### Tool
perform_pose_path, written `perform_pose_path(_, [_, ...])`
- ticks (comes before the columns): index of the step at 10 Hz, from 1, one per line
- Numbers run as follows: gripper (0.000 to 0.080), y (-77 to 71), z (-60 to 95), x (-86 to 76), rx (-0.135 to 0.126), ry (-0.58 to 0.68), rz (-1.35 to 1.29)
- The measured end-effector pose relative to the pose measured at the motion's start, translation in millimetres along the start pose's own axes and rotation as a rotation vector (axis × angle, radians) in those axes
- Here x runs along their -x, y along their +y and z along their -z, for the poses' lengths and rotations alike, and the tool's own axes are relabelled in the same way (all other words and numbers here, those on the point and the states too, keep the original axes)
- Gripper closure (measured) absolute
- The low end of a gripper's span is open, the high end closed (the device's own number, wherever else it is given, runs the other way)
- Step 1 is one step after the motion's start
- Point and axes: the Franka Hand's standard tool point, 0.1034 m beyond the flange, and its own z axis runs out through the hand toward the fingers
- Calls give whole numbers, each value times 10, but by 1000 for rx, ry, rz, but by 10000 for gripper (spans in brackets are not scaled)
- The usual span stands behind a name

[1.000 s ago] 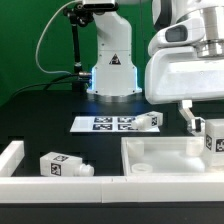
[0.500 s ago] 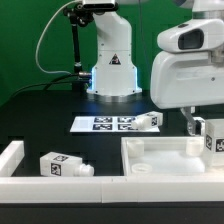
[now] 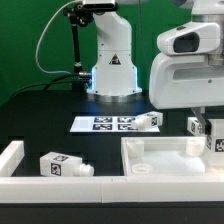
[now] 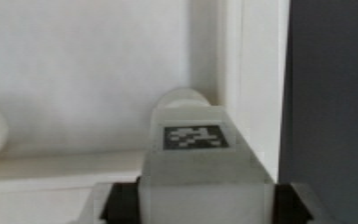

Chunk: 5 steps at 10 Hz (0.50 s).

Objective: Assemble one leg

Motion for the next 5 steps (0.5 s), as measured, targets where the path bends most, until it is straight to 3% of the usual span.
perform_pose_path(3, [514, -18, -2, -1, 8, 8, -316])
perform_pose_path(5, [514, -13, -3, -4, -4, 5, -597])
